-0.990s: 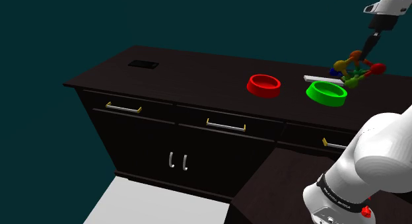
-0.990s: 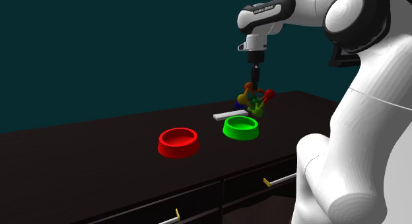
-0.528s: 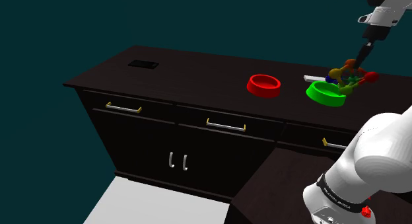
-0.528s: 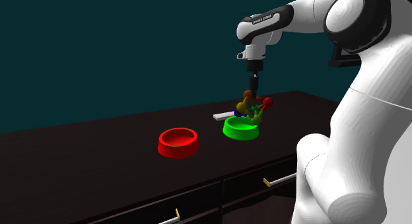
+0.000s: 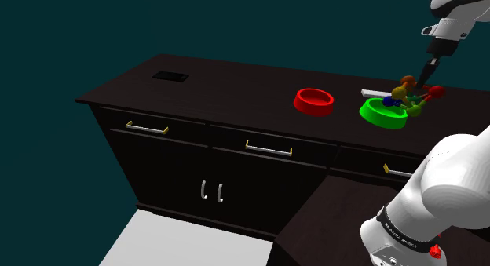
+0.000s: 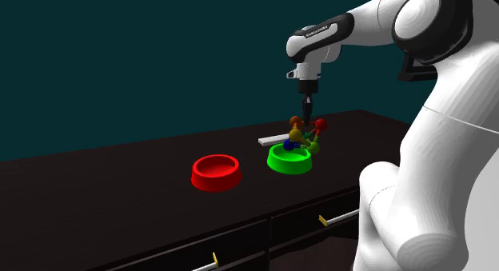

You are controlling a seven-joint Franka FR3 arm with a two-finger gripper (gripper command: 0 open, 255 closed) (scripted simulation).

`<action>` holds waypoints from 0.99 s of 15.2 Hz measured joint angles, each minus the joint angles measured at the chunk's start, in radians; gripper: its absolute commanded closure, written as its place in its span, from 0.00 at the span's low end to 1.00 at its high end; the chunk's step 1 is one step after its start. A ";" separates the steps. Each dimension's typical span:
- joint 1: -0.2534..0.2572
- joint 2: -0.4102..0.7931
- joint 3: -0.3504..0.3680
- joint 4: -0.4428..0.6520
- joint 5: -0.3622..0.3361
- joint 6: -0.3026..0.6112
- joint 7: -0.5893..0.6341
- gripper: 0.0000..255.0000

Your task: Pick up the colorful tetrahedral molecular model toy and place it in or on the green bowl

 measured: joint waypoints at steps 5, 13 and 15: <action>0.000 0.000 -0.001 -0.001 0.000 0.001 0.000 0.00; 0.012 0.019 -0.002 0.107 0.020 -0.094 -0.015 0.00; 0.021 0.036 -0.014 0.137 0.033 -0.114 -0.027 0.00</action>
